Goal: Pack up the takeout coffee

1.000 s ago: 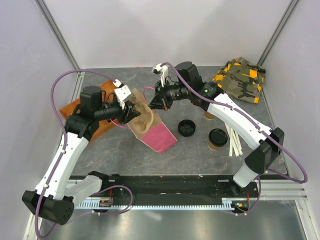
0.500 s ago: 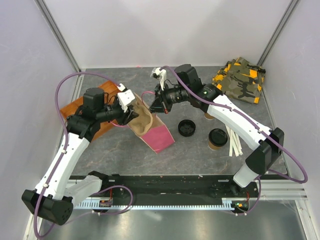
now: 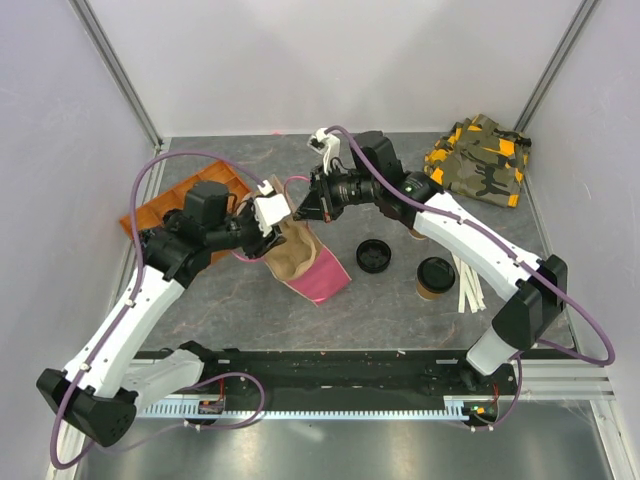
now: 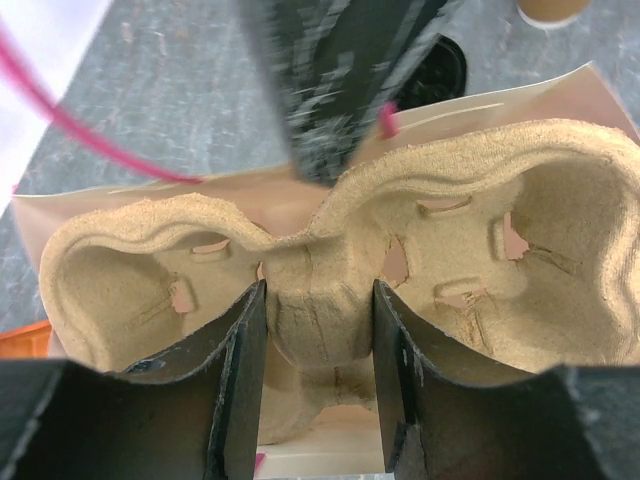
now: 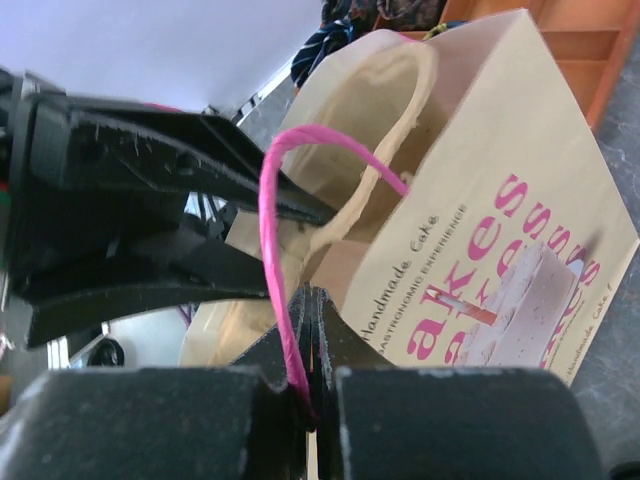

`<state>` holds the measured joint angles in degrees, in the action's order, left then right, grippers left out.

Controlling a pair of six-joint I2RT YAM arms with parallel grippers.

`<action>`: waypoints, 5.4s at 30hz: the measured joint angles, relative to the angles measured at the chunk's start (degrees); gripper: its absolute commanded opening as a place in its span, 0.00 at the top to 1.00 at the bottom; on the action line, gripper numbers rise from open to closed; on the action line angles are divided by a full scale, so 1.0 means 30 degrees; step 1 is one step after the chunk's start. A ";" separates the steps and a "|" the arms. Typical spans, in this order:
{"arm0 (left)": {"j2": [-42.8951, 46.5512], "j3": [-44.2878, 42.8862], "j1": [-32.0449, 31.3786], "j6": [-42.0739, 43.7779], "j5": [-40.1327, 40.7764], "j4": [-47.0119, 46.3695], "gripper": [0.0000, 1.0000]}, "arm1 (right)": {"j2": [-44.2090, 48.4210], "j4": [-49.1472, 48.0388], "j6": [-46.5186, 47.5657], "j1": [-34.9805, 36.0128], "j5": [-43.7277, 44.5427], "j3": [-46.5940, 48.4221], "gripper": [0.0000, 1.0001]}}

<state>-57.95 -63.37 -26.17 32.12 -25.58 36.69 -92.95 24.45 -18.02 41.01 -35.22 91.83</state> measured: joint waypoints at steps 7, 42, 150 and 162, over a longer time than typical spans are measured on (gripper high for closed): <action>-0.0488 -0.0058 -0.0233 0.0109 0.0685 0.0954 0.83 | 0.1319 -0.1741 -0.1814 0.0029 0.0699 -0.1894 1.00; -0.2528 -0.1224 -0.1778 0.0503 0.2237 0.3140 0.82 | 0.1508 -0.7344 -0.9581 -0.1639 -0.3898 -0.5632 1.00; -0.5894 0.2033 -0.6069 -0.3555 0.8021 0.2958 0.94 | 0.8437 -0.4648 -0.5894 -0.0969 0.6054 -1.0316 1.00; -0.7606 0.1880 -0.6069 -0.3570 0.8386 0.2324 0.81 | 0.8437 -0.4401 -0.5748 -0.1144 0.6572 -1.0331 1.00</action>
<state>-80.77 -57.74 -44.38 21.41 -0.43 43.66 -67.64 11.25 -35.27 37.58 -15.51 60.84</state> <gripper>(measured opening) 0.483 0.011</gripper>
